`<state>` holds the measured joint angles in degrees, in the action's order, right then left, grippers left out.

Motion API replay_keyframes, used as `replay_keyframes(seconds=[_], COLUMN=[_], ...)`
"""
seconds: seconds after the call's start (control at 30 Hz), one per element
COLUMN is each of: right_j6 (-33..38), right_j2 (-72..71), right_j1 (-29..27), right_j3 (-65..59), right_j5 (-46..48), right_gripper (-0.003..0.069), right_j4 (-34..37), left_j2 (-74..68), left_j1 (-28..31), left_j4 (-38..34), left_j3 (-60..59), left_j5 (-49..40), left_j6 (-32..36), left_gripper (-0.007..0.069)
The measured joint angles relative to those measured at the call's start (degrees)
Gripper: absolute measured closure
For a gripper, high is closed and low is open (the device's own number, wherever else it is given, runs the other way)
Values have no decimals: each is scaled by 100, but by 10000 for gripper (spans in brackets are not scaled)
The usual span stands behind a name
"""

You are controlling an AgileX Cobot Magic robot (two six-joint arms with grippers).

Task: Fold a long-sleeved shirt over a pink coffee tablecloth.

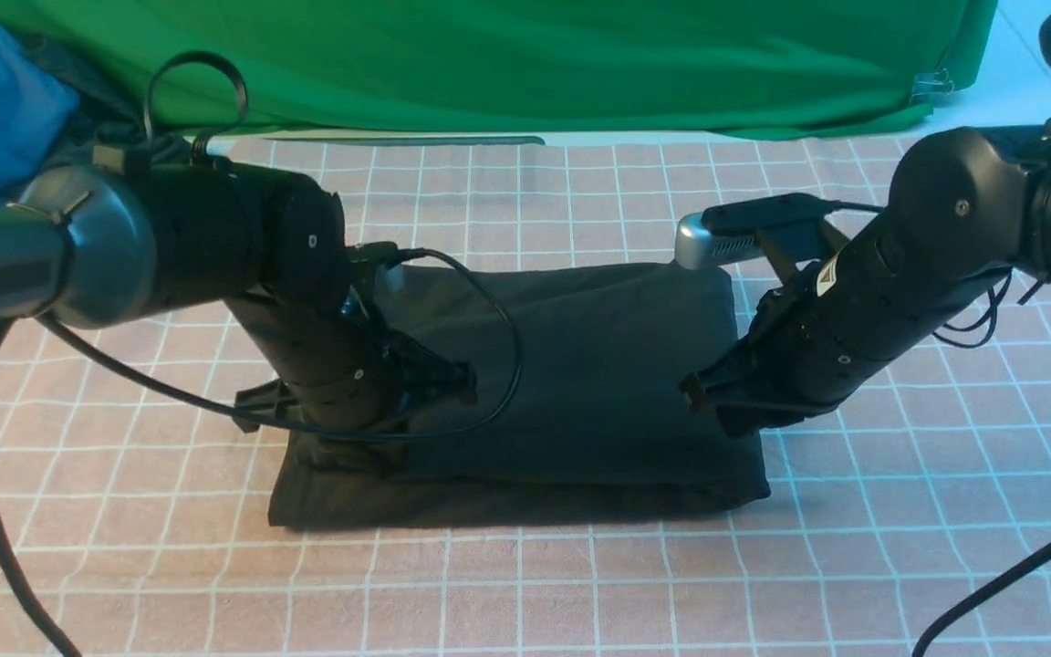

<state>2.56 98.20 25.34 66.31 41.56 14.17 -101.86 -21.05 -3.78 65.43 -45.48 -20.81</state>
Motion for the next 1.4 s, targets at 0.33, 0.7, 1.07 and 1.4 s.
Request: replay_keyframes(seconds=[0.33, 0.7, 1.07, 1.4], right_j6=[0, 0, -107, -83], right_j2=[-105, 811, 352, 534], right_j1=[7, 11, 29, 73], right_j3=[185, 182, 410, 231], right_j5=[-377, -196, -41, 66], right_gripper=[623, 623, 623, 623], right_j4=[362, 240, 169, 156], left_j2=[879, -39, 1115, 797], left_j1=[0, 241, 285, 285], left_j4=[-247, 300, 339, 202], left_j3=[171, -354, -288, -770], left_j5=[577, 291, 368, 850], left_j6=[-31, -637, -698, -698], left_gripper=[611, 611, 611, 611])
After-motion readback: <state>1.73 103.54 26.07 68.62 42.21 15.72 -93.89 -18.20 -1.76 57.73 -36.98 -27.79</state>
